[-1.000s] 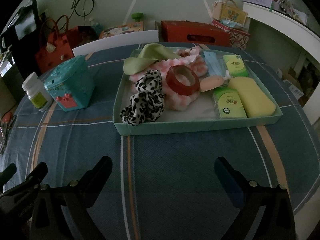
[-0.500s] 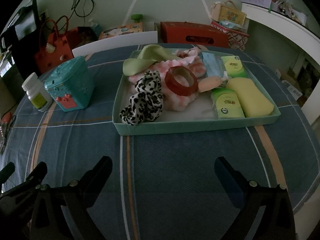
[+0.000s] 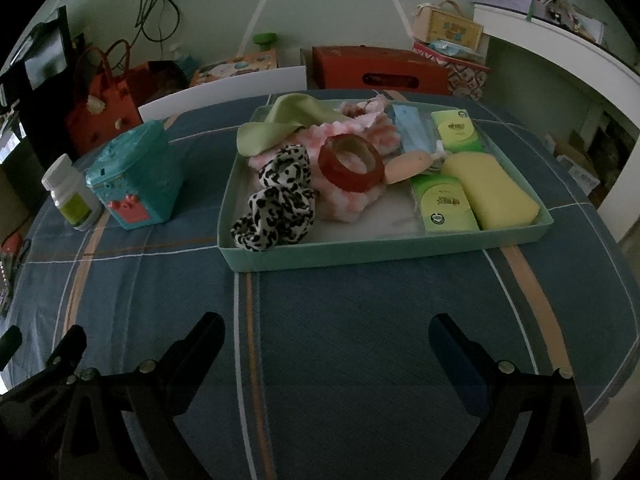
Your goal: Organize soft objects
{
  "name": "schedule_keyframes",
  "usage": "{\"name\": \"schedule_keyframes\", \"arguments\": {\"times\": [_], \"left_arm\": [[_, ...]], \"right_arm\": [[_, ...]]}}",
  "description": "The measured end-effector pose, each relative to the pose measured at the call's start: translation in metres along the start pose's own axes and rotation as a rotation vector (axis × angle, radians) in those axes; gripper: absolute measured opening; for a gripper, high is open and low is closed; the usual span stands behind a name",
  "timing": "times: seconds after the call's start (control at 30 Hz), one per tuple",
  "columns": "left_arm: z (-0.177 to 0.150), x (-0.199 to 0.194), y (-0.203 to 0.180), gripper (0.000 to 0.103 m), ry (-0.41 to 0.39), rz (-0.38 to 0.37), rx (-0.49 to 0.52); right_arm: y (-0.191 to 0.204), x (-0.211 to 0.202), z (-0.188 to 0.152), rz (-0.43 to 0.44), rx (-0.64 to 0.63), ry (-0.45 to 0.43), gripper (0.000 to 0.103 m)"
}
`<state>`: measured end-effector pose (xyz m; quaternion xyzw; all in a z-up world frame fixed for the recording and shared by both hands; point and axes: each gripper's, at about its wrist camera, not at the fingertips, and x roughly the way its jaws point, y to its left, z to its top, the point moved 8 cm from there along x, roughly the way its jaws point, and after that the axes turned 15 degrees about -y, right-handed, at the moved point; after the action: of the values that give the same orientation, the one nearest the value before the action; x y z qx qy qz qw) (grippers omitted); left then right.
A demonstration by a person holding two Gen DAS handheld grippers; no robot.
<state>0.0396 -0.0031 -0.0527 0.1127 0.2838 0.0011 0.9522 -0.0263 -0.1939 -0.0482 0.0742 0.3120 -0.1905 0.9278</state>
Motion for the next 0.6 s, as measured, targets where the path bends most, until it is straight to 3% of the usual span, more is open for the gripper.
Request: {"name": "schedule_keyframes", "arguments": {"times": [0.6], "left_arm": [[0.0009,0.0017,0.0003,0.098,-0.001,-0.002,0.005]], "right_arm": [[0.0005,-0.0021,0.0008,-0.003,0.0,-0.008,0.103]]}}
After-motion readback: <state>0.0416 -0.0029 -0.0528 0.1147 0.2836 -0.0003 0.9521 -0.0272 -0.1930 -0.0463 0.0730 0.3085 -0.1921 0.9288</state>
